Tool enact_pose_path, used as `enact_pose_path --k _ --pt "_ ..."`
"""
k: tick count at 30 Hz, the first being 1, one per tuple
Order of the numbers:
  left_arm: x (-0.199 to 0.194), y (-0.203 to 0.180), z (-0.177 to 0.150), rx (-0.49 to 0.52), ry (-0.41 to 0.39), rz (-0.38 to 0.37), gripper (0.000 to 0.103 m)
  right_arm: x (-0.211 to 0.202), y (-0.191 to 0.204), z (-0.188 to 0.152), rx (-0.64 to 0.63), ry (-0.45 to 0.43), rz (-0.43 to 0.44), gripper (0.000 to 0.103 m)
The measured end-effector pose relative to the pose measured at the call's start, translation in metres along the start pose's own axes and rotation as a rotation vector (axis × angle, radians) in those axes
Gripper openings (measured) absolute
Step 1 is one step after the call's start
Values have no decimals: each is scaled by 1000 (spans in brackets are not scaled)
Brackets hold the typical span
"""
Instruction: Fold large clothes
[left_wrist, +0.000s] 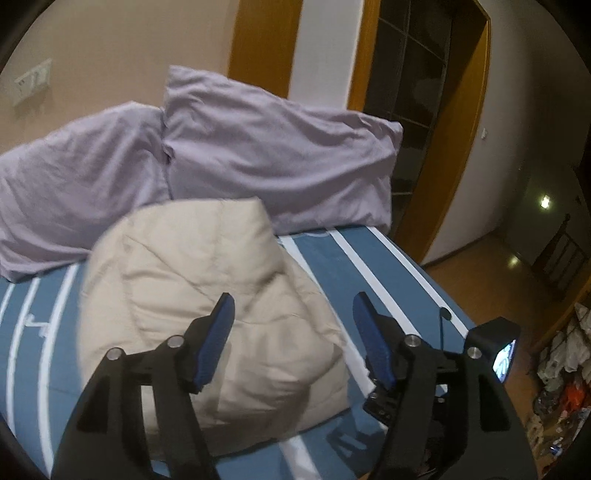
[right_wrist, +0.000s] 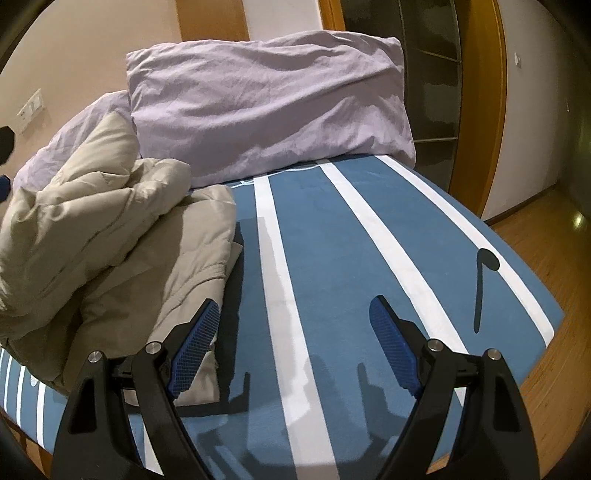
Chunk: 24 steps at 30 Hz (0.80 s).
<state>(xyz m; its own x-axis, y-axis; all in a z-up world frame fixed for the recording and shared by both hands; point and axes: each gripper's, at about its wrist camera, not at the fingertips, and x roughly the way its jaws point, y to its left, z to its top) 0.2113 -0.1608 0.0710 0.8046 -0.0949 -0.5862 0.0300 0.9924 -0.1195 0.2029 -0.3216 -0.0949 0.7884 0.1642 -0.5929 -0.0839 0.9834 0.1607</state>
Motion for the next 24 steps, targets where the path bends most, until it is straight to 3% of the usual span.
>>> enact_pose_path --k 8,18,24 --pt "-15 51 11 -54 -23 122 68 -5 12 2 -19 -3 2 85" --pt "-2 121 15 -104 -35 297 68 -2 18 4 -32 4 -11 85" --pt "15 168 6 -194 -2 305 74 7 14 4 -21 18 -27 85"
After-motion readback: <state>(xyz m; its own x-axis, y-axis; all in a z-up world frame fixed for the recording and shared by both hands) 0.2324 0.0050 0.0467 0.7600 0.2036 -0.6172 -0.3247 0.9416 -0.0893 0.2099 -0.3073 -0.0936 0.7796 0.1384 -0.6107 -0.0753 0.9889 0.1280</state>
